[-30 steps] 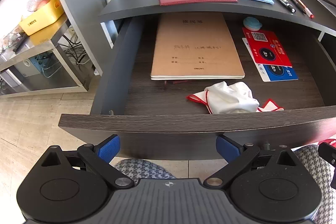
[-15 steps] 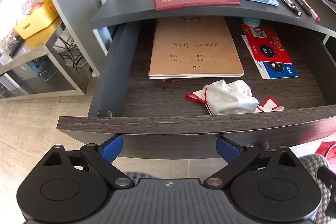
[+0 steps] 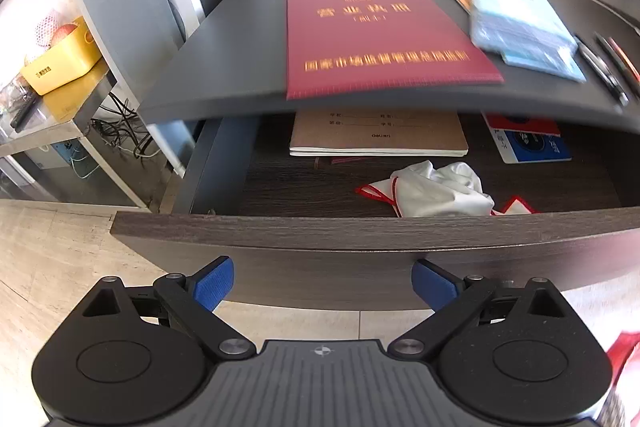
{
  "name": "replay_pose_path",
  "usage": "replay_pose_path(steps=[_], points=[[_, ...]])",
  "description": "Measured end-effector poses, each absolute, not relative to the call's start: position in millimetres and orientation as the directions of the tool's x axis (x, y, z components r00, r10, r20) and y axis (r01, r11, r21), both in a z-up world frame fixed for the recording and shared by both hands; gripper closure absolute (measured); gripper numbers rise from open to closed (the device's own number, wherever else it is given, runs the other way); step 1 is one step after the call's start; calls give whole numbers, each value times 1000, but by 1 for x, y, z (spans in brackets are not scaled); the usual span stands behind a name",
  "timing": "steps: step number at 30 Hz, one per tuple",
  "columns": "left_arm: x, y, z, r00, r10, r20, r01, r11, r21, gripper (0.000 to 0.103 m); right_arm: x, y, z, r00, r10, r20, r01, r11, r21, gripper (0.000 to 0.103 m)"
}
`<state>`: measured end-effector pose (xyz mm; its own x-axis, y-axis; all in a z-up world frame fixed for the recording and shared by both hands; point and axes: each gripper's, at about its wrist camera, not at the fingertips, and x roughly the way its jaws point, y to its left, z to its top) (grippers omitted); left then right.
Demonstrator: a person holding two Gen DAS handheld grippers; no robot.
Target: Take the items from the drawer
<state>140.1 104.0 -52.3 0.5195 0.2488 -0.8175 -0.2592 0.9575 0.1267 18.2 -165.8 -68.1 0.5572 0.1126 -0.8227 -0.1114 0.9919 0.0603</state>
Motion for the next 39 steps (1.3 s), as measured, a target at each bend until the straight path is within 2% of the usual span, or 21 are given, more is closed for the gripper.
replay_pose_path(steps=[17, 25, 29, 34, 39], points=[[212, 101, -57, 551, 296, -781, -299, 943, 146, 5, 21, -172, -73, 539, 113, -835, -101, 993, 69, 7], [219, 106, -62, 550, 303, -778, -302, 941, 153, 5, 19, -171, -70, 546, 128, -828, -113, 990, 79, 7], [197, 92, -61, 530, 292, -796, -232, 953, 195, 6, 16, -170, -65, 564, 139, -814, -114, 989, 90, 7], [124, 73, -50, 560, 175, -810, -95, 985, 147, 4, 10, -167, -58, 600, 155, -785, -126, 987, 98, 7], [52, 69, -39, 564, 112, -818, -100, 993, 67, 4, 4, -159, -53, 625, 186, -758, -168, 981, 102, 7]])
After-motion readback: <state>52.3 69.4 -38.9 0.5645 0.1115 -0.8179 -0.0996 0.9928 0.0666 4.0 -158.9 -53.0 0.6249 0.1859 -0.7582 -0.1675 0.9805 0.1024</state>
